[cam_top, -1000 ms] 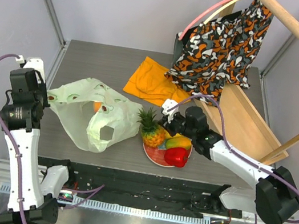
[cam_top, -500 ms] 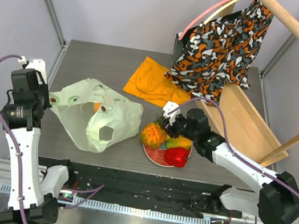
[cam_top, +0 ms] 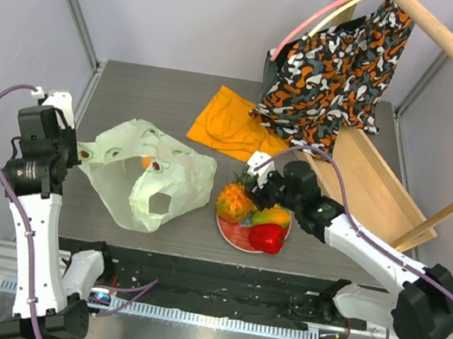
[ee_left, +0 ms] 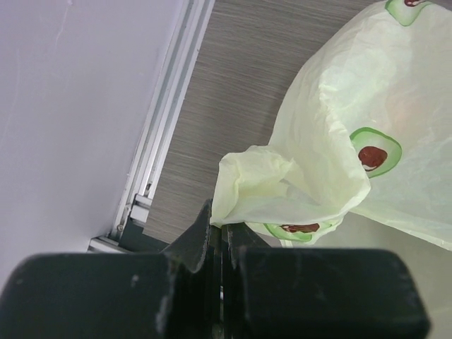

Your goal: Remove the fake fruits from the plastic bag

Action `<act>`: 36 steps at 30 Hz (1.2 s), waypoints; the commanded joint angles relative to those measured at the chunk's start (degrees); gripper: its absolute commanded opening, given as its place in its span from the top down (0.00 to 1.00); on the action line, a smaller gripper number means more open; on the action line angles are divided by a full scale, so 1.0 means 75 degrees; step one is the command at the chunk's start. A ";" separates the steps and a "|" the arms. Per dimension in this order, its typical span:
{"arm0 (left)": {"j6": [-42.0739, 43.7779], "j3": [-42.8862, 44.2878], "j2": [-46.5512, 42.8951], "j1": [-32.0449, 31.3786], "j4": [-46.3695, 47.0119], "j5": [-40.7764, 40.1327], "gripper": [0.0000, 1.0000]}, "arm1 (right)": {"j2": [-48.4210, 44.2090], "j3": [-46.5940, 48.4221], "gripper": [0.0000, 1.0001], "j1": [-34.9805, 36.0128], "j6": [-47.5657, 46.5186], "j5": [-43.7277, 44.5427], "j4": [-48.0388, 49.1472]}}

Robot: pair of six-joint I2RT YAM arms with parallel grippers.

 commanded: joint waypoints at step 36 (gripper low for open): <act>-0.0568 0.1242 -0.1511 -0.0018 -0.2123 0.6264 1.00 | 0.2871 0.3871 0.54 0.3105 -0.0159 0.0921 -0.1227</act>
